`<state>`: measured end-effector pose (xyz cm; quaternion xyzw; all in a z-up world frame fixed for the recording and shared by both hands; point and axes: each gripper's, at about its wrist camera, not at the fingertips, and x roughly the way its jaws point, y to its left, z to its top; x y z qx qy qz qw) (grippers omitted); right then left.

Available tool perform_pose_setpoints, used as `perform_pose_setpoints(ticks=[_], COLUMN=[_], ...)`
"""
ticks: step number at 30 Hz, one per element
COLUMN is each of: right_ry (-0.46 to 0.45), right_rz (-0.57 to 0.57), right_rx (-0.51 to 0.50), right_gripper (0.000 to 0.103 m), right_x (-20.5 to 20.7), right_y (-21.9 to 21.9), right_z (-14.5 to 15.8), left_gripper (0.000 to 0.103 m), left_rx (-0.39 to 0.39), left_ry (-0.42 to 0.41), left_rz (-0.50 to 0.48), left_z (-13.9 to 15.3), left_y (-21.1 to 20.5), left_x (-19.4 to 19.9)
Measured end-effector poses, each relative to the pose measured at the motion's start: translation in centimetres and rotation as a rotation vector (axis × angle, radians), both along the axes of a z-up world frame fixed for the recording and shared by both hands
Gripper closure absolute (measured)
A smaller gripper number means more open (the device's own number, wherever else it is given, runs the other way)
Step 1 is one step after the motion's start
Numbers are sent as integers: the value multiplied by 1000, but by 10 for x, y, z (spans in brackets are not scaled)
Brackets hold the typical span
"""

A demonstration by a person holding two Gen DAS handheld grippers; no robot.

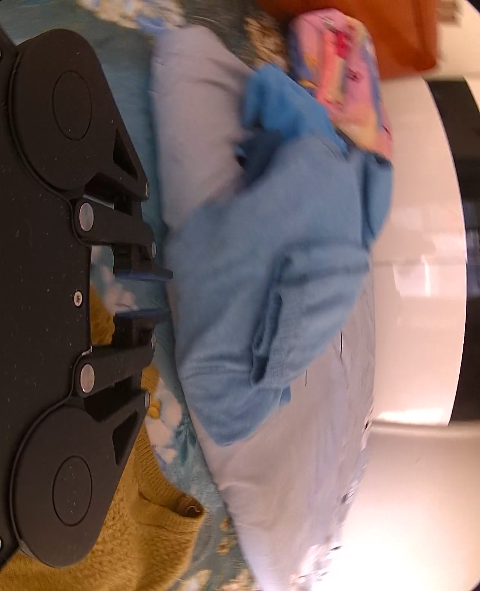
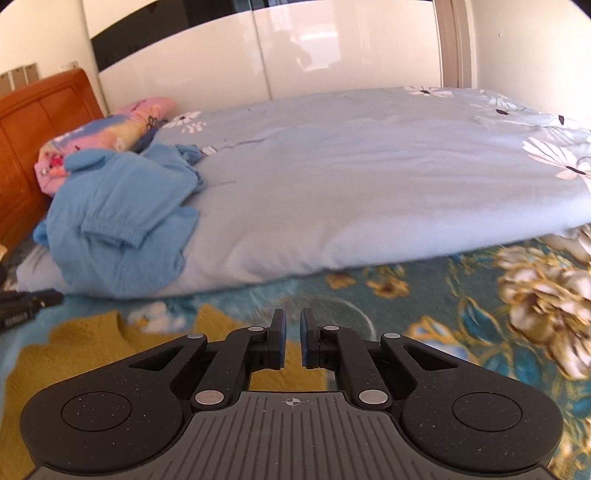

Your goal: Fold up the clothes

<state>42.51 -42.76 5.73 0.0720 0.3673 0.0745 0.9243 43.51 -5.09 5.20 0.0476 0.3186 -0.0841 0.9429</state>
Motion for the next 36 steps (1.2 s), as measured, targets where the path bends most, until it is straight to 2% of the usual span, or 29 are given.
perform_pose_setpoints(ticks=[1, 6, 9, 10, 12, 14, 16, 17, 22, 27, 36], right_ry=[2, 46, 77, 89, 125, 157, 170, 174, 213, 217, 212], right_rz=[-2, -20, -44, -53, -68, -73, -83, -92, -163, -175, -190], right_rx=[2, -8, 17, 33, 59, 89, 116, 130, 199, 273, 349], right_gripper=[97, 90, 86, 82, 80, 77, 62, 61, 61, 60, 60], right_x=[-9, -70, -115, -132, -164, -195, -224, -237, -278, -294, -315], right_y=[-5, -23, -31, -33, -35, -31, -26, -24, -18, -10, -10], right_z=[1, 2, -1, -4, -13, -22, -28, -31, -48, -57, -66], left_gripper=[68, 49, 45, 41, 39, 38, 38, 38, 38, 38, 38], left_rx=[-9, -55, -82, -96, -128, -160, -192, -208, -271, -328, -390], left_ry=[3, 19, 29, 42, 79, 116, 153, 172, 243, 270, 298], left_rz=[2, 14, 21, 21, 20, 19, 18, 18, 8, 8, 29], left_z=[3, 17, 26, 24, 15, 6, -4, -8, -27, -30, -26], left_y=[8, 46, 69, 74, 84, 93, 103, 108, 110, 113, 123], left_x=[-11, -65, -97, -109, -133, -158, -183, -195, -242, -275, -307])
